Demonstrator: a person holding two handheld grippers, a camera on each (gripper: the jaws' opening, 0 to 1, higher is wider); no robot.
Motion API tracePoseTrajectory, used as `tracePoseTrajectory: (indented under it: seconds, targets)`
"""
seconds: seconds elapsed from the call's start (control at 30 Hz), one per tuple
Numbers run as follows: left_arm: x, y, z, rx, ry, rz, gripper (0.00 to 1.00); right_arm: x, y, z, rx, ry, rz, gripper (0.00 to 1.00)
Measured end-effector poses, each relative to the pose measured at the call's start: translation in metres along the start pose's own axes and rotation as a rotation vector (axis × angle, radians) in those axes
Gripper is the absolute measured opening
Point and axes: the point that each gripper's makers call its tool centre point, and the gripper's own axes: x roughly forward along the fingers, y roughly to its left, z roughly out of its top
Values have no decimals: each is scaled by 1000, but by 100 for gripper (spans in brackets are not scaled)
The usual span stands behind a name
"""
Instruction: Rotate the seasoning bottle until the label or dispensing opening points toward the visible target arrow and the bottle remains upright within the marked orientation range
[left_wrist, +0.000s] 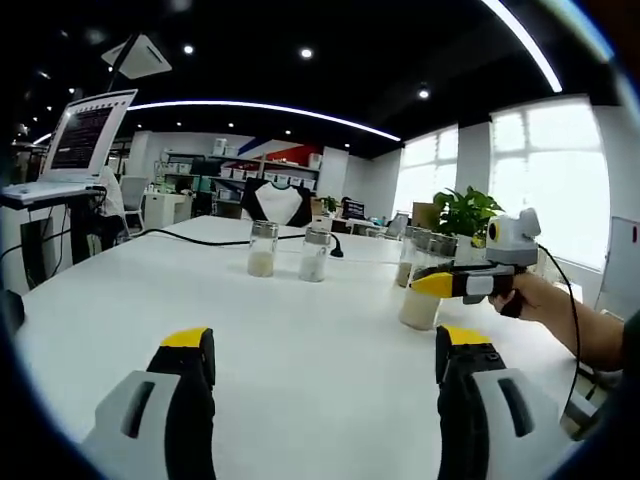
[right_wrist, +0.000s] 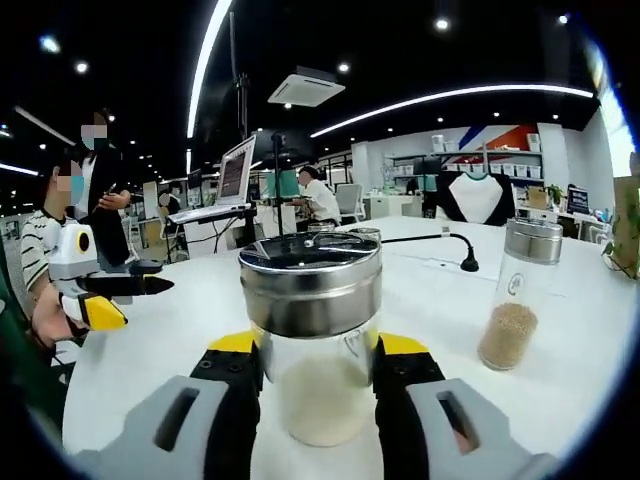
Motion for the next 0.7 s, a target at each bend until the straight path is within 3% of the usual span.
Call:
tracePoseTrajectory:
  seconds: [0.7]
  targets:
    - [-1, 1, -2, -1, 7, 3, 96, 2, -4, -1, 21, 16, -104, 42]
